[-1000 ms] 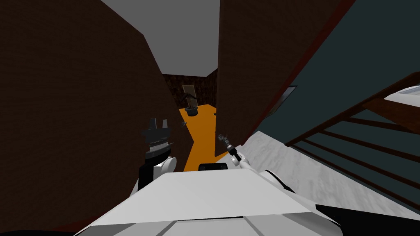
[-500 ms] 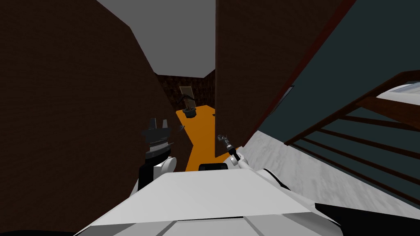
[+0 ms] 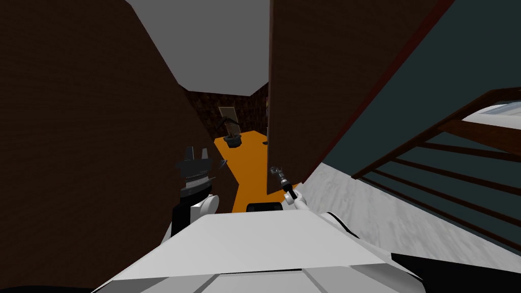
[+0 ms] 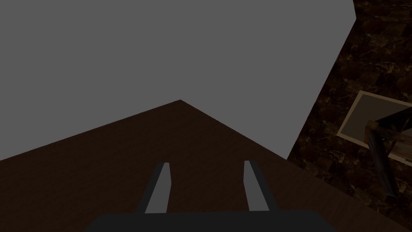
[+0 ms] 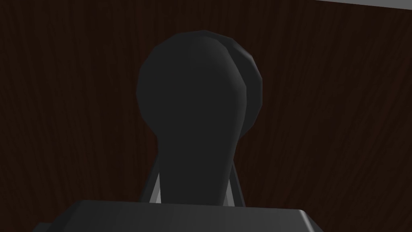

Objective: Push the door open

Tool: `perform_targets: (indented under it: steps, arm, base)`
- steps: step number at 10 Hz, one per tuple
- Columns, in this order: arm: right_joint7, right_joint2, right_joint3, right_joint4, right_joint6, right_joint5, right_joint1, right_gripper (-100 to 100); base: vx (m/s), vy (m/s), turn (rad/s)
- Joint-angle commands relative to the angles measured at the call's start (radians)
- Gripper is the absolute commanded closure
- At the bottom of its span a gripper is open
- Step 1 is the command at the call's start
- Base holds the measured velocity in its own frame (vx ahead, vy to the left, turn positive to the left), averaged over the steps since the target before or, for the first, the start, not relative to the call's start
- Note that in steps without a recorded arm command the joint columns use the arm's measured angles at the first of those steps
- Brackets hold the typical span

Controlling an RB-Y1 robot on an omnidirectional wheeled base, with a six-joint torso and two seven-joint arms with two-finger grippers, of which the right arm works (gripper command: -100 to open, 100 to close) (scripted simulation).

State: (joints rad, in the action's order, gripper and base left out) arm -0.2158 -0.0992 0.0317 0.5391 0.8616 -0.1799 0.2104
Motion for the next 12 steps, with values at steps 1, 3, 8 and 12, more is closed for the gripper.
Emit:
perform_targets:
  steps: [1,3,8,12]
  arm:
    - [0.017,-0.001,-0.026,-0.02,0.011,0.01,0.022,100]
    - [0.043,0.018,-0.055,-0.025,0.003,0.016,0.026,100]
    - [0.095,0.06,-0.112,-0.034,-0.014,0.03,0.035,100]
    - [0.117,0.059,-0.138,-0.036,-0.02,0.041,0.036,100]
  base:
    - [0.161,0.103,-0.075]
    - [0.165,0.121,-0.109]
    - [0.169,0.103,-0.089]
    - [0.122,0.049,-0.055]
